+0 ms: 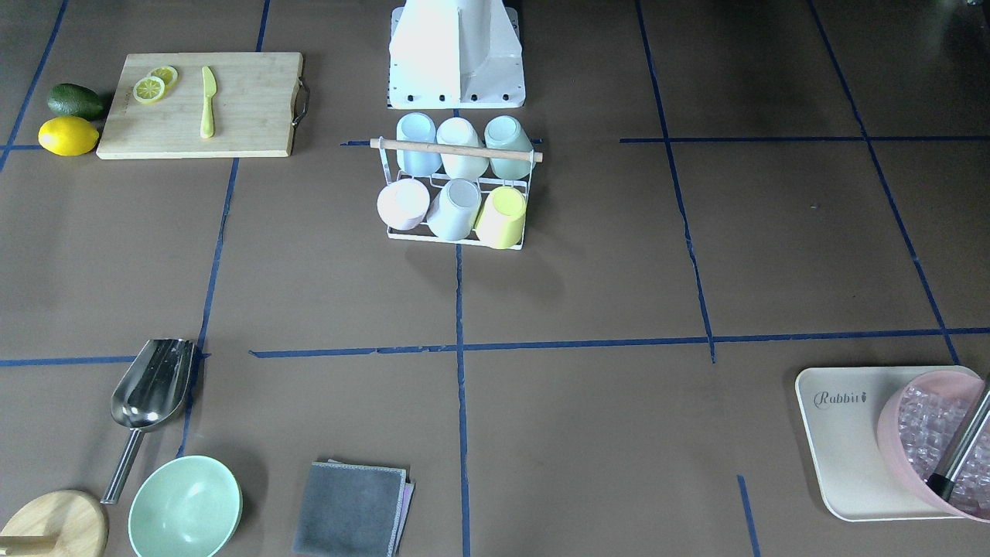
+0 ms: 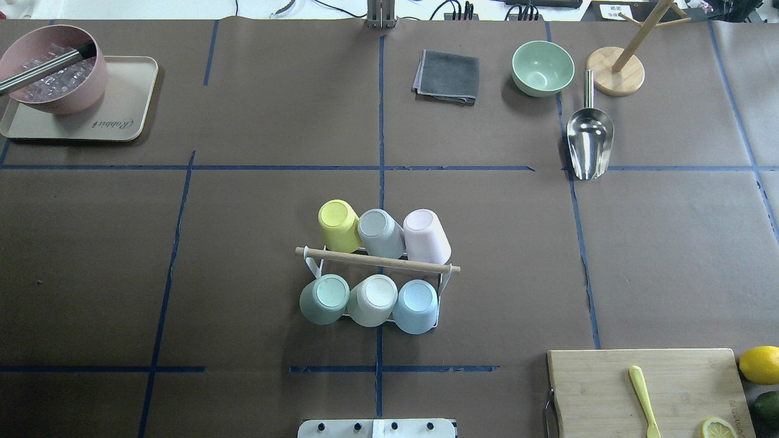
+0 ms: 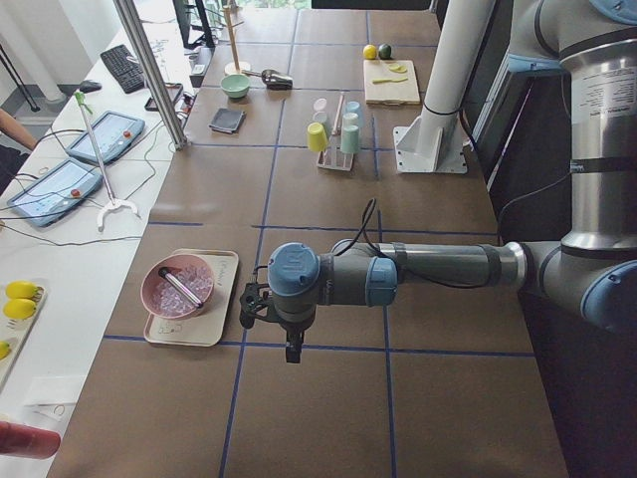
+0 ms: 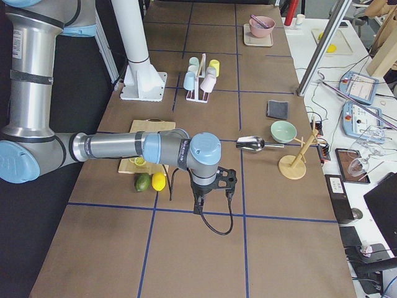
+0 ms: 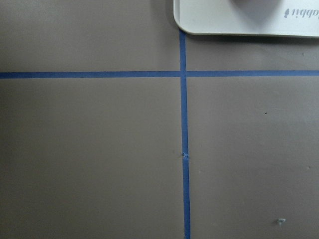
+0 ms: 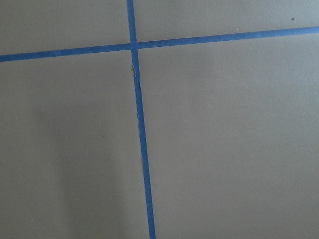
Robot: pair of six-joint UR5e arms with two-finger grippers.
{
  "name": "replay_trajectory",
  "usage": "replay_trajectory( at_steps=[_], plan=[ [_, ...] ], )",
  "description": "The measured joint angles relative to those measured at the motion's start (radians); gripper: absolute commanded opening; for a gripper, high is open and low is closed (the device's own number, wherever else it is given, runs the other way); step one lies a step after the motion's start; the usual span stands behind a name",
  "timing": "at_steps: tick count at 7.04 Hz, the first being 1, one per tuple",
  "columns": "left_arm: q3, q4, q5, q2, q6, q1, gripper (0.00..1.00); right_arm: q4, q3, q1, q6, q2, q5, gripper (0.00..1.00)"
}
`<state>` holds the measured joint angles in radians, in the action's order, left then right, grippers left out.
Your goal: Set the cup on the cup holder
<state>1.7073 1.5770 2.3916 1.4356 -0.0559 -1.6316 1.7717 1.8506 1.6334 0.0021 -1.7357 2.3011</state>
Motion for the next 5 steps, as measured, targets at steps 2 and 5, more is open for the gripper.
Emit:
replay_trajectory(
  at_steps=[2,5],
  plan=[
    [-0.001,0.000,-0.027,-0.007,-0.002,0.001,1.00,0.000,-0.005,0.000,0.001,0.000,-0.001,1.00],
    [0.002,0.001,-0.038,-0.015,-0.004,-0.002,1.00,0.000,-0.007,0.002,-0.001,0.003,0.000,1.00]
  ],
)
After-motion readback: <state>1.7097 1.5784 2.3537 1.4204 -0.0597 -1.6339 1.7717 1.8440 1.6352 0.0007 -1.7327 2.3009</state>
